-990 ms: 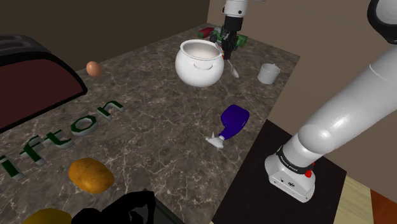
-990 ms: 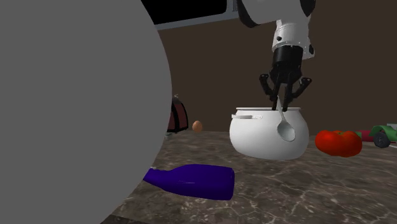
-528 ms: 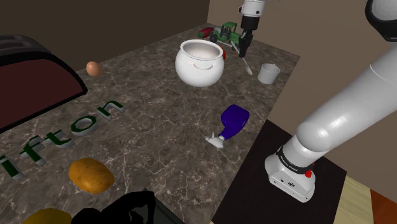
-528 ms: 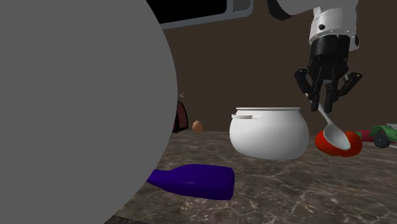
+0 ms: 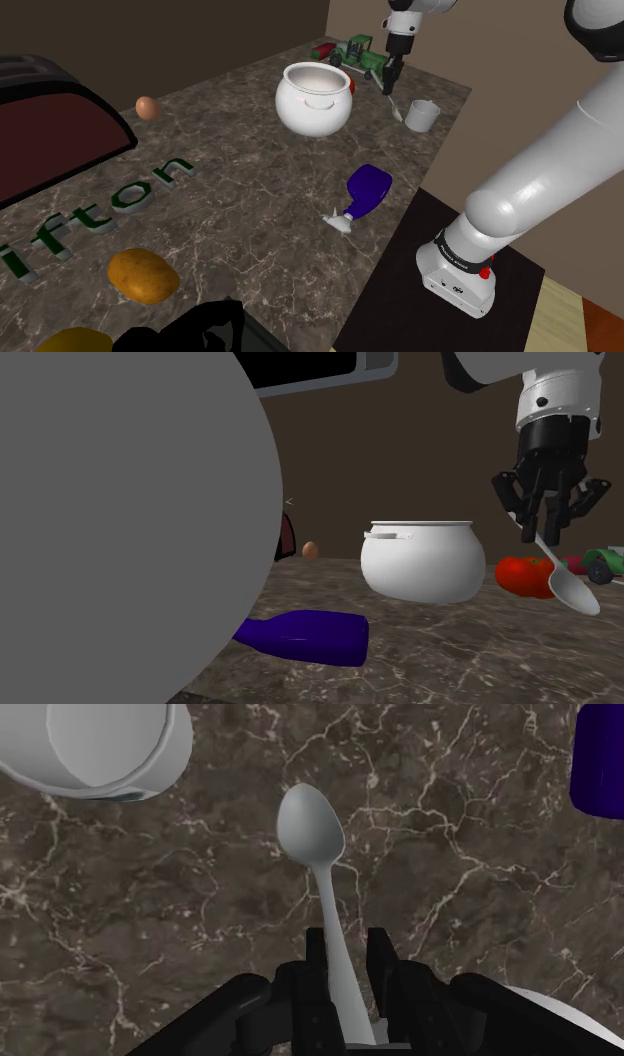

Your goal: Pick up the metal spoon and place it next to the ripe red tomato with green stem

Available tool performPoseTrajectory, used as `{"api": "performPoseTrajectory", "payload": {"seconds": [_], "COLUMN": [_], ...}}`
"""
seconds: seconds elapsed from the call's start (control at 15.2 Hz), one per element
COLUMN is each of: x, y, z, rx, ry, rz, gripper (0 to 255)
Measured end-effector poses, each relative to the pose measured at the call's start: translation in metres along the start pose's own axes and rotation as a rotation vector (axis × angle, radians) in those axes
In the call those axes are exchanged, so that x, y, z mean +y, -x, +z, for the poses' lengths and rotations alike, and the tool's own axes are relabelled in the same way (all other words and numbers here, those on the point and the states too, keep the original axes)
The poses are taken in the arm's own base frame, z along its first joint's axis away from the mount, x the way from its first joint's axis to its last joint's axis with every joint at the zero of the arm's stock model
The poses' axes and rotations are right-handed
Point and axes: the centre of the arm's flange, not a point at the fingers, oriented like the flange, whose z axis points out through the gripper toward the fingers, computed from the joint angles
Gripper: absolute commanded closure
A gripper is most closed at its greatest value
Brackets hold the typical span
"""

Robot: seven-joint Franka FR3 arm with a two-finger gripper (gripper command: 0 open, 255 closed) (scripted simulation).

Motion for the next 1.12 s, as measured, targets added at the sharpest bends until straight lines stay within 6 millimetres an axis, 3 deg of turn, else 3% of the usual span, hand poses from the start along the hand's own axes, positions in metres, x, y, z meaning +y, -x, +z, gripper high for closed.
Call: {"api": "performPoseTrajectory", "payload": {"seconds": [1.12], "x": [0.015], "y": [-0.012], "z": [0.087], "rx": [0.000], "ry": [0.000], "rz": [0.000], "gripper": [255]}}
